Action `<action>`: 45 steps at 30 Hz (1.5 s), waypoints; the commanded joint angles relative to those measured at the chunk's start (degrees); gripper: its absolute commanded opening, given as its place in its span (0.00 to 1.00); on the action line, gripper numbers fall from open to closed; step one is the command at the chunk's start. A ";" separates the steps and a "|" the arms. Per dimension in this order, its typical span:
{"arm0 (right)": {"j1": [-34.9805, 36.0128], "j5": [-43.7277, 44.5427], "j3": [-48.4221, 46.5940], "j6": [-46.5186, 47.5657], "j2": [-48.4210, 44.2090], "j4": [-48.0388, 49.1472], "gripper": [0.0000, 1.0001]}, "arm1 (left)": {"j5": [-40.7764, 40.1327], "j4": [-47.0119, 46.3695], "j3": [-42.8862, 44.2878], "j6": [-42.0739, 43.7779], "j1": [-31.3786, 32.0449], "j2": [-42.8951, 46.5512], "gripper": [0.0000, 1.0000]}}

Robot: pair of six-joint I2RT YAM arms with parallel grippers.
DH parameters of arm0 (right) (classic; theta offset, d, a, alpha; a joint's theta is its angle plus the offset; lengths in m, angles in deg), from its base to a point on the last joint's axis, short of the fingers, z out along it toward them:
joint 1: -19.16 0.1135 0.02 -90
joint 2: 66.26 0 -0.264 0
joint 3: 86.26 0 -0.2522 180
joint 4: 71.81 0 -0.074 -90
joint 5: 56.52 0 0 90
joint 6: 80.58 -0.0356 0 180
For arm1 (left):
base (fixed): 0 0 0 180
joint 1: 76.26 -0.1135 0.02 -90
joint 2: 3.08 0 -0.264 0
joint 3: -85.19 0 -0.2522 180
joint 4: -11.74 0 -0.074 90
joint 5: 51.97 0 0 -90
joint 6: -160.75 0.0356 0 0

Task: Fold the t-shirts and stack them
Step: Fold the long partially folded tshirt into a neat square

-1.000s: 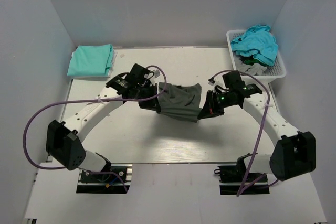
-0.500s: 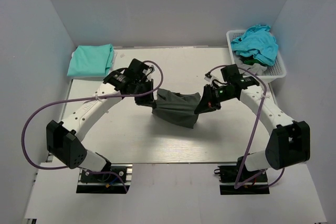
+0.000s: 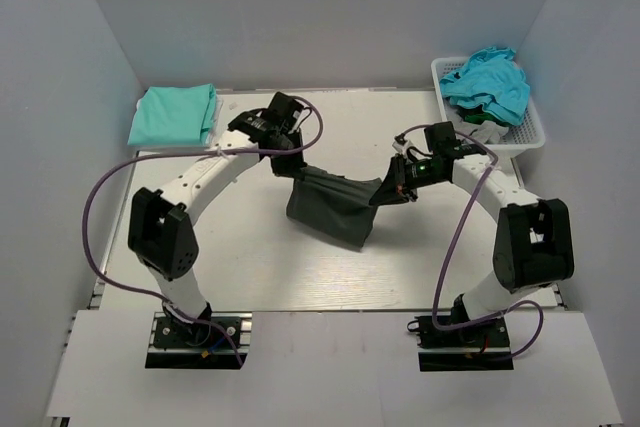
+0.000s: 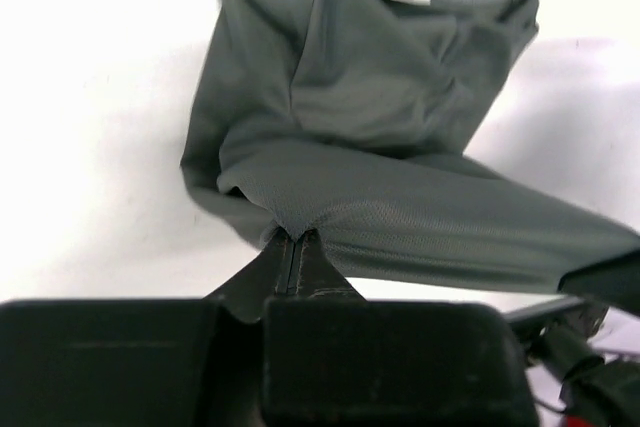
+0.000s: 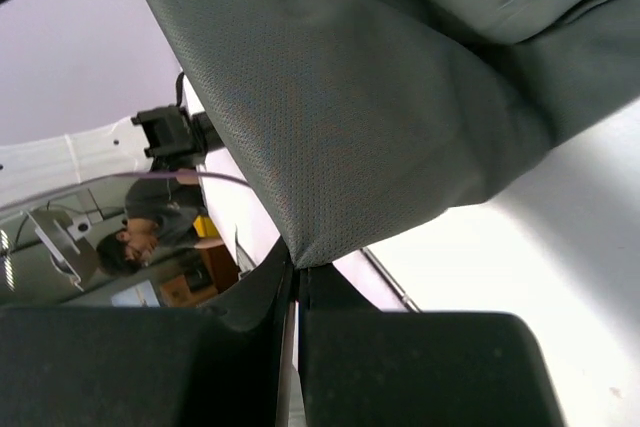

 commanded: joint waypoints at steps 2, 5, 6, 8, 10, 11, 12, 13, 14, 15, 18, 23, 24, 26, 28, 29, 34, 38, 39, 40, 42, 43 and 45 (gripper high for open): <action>-2.46 2.26 -3.10 1.11 2.98 -0.13 0.00 | -5.72 -0.45 5.71 0.22 -2.67 -3.96 0.00; -3.61 2.53 -4.07 0.59 5.62 2.76 0.00 | -5.72 -0.45 8.43 1.36 -3.20 -6.52 0.00; -3.78 2.62 -4.07 -0.46 5.89 3.29 0.00 | -5.72 -0.45 9.22 1.37 -3.73 -7.31 0.00; -4.48 3.05 -3.98 -1.16 7.03 6.10 0.00 | -5.72 -1.23 11.33 1.98 -3.73 -9.86 0.00; -4.84 3.84 -3.81 -2.40 7.56 8.56 0.00 | -5.72 -2.02 12.56 2.59 -4.25 -12.23 0.00; -4.93 4.11 -3.90 -2.57 8.86 8.83 0.00 | -4.76 -2.64 12.57 2.60 -4.26 -13.11 0.00; -5.10 4.37 -4.25 -2.66 9.40 8.92 0.00 | -3.97 -3.43 13.27 2.60 -4.26 -13.99 0.00; -5.02 4.81 -4.16 -2.84 10.36 9.88 0.00 | -3.44 -4.05 13.79 3.12 -4.26 -14.78 0.00; -5.28 5.51 -4.42 -3.36 11.42 10.24 0.00 | -2.91 -4.66 13.80 3.12 -4.78 -16.36 0.00; -5.45 7.43 -4.42 -3.89 11.69 11.46 0.00 | -2.91 -5.36 15.28 3.73 -4.79 -17.15 0.00; -5.63 12.87 -5.04 -4.16 13.09 14.01 0.00 | -3.52 -5.37 18.62 3.74 -4.79 -20.22 0.00; -5.64 16.68 -6.09 -4.94 14.41 17.96 0.04 | -1.96 -9.50 19.25 4.97 -4.79 -22.08 0.07; -5.89 16.68 -6.44 -4.95 15.72 17.98 0.23 | -1.94 -9.50 19.25 5.49 -4.79 -22.78 0.15; -5.81 16.59 -8.11 -4.77 16.96 17.02 0.72 | -1.41 -9.50 19.95 5.50 -4.79 -23.40 0.39; -5.72 16.33 -9.96 -4.77 16.97 16.57 0.91 | -0.89 -8.89 21.97 6.20 -4.79 -23.40 0.76; -5.55 16.41 -10.22 -4.42 16.70 16.57 0.91 | -1.58 -8.89 21.97 6.72 -4.79 -23.40 1.00; -5.02 15.71 -6.29 -5.21 9.61 21.22 0.91 | -1.07 -12.22 16.36 7.25 -4.79 -16.75 1.00; -3.18 15.45 -2.41 -3.90 6.24 23.77 0.91 | 4.55 -19.07 7.66 7.25 -4.26 -12.34 1.00; -2.65 15.45 -1.97 -3.55 5.81 24.04 0.91 | 5.96 -20.30 6.60 7.25 -3.74 -12.33 1.00; -2.30 15.54 -1.09 -3.45 5.71 25.00 0.91 | 9.10 -21.27 5.72 7.25 -3.73 -11.72 1.00; -0.45 14.05 -0.65 -3.89 6.41 26.41 0.91 | 14.72 -23.55 4.22 7.25 -3.73 -12.24 1.00; -0.10 12.65 0.05 -4.24 6.59 29.11 0.91 | 14.76 -23.56 3.61 7.25 -3.73 -12.76 1.00; 1.83 12.63 1.02 -4.33 7.12 30.36 0.91 | 15.29 -24.09 3.60 6.73 -3.73 -13.46 1.00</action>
